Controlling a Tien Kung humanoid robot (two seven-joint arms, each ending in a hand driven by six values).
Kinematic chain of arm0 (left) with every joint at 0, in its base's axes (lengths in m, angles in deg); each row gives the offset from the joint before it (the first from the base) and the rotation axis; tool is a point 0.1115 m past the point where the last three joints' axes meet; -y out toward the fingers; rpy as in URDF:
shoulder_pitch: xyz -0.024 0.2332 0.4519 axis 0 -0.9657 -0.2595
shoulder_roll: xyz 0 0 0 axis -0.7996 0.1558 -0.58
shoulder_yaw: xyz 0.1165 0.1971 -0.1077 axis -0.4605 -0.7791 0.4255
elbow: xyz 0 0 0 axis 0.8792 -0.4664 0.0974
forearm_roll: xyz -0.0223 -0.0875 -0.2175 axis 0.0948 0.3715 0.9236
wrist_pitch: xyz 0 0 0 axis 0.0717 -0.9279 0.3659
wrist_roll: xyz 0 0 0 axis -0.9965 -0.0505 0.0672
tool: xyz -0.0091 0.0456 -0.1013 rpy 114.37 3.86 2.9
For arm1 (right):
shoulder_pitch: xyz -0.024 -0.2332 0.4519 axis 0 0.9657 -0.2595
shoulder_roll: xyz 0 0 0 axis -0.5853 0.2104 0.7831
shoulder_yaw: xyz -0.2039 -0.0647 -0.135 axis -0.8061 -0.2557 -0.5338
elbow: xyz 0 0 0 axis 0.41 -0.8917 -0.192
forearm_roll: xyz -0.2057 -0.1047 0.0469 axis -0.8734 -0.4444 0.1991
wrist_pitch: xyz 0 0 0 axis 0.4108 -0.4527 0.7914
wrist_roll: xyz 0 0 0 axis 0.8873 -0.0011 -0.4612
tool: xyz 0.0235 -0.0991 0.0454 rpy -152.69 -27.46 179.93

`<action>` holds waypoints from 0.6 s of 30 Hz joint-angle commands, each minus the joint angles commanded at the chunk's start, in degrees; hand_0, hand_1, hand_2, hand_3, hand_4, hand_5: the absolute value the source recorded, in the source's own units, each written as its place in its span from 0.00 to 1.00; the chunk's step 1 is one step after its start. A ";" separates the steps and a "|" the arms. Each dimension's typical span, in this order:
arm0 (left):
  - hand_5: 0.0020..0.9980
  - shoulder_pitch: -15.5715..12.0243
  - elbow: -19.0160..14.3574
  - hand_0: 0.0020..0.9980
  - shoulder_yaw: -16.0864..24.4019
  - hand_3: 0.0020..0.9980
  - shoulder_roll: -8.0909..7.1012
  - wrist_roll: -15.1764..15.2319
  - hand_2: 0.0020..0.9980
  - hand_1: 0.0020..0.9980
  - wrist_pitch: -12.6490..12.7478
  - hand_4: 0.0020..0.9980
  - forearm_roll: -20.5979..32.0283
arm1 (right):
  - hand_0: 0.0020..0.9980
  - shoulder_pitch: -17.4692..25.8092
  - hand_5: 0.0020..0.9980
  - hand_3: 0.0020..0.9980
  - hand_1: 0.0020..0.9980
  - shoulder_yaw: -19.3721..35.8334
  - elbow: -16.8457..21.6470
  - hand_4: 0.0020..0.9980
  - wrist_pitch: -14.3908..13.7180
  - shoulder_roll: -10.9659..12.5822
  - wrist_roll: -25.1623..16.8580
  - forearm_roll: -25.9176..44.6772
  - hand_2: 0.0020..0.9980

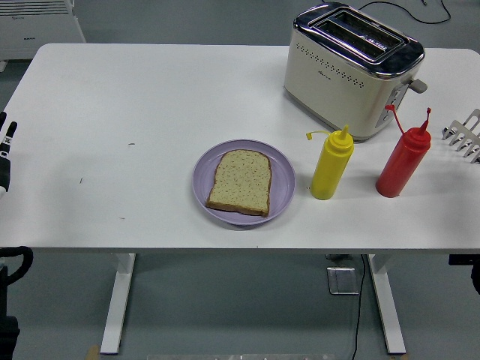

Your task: Pick up the cup,pour liquid into bread,place the cup on the desk

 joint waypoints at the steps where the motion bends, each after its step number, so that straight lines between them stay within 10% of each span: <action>1: 1.00 0.00 0.00 0.83 0.00 0.74 0.00 0.00 0.85 0.84 -0.01 0.67 0.00 | 0.94 -0.06 0.60 0.96 0.87 0.03 -0.13 0.82 -0.01 -0.08 0.02 -0.06 0.92; 18: 1.00 -0.02 0.03 0.83 -0.02 0.74 0.05 -0.04 0.85 0.84 -0.03 0.67 0.08 | 0.93 -0.15 0.61 0.95 0.86 -0.04 -1.42 0.81 -0.56 -0.68 0.41 0.47 0.91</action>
